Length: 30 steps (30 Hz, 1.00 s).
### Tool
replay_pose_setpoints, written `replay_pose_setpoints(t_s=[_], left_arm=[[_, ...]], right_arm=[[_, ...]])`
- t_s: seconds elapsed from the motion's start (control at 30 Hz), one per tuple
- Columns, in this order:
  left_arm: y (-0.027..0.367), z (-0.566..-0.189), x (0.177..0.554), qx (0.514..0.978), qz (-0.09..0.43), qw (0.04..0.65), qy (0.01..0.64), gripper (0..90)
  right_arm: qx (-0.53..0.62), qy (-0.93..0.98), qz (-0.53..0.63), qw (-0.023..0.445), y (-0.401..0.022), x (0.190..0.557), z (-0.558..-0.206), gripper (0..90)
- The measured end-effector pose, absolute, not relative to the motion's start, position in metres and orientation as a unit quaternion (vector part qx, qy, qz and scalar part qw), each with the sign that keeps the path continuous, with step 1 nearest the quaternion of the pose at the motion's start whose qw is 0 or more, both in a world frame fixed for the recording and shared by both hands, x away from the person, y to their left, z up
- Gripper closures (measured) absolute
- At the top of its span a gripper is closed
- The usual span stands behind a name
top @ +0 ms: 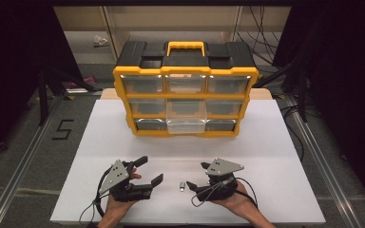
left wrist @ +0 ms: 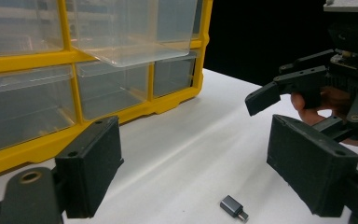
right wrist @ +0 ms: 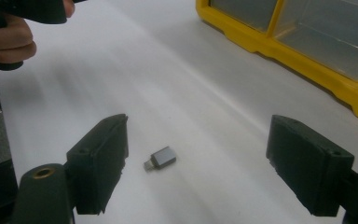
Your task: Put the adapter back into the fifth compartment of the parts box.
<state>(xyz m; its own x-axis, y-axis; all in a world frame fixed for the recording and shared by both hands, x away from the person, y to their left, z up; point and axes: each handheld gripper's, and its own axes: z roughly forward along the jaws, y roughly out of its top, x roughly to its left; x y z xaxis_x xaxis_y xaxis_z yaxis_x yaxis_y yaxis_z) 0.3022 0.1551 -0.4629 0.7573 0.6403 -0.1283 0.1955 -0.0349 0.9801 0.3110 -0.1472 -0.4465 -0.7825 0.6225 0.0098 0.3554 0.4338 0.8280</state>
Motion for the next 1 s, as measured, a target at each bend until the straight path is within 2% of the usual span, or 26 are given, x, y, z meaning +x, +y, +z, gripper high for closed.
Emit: replay_pose_setpoints(t_s=[1.0], left_arm=[[0.155,-0.463,0.302,0.697,0.181,0.625,0.301,17.8]], right_arm=[[0.295,0.871,0.371,0.128,-0.108,0.335,-0.468,24.7]])
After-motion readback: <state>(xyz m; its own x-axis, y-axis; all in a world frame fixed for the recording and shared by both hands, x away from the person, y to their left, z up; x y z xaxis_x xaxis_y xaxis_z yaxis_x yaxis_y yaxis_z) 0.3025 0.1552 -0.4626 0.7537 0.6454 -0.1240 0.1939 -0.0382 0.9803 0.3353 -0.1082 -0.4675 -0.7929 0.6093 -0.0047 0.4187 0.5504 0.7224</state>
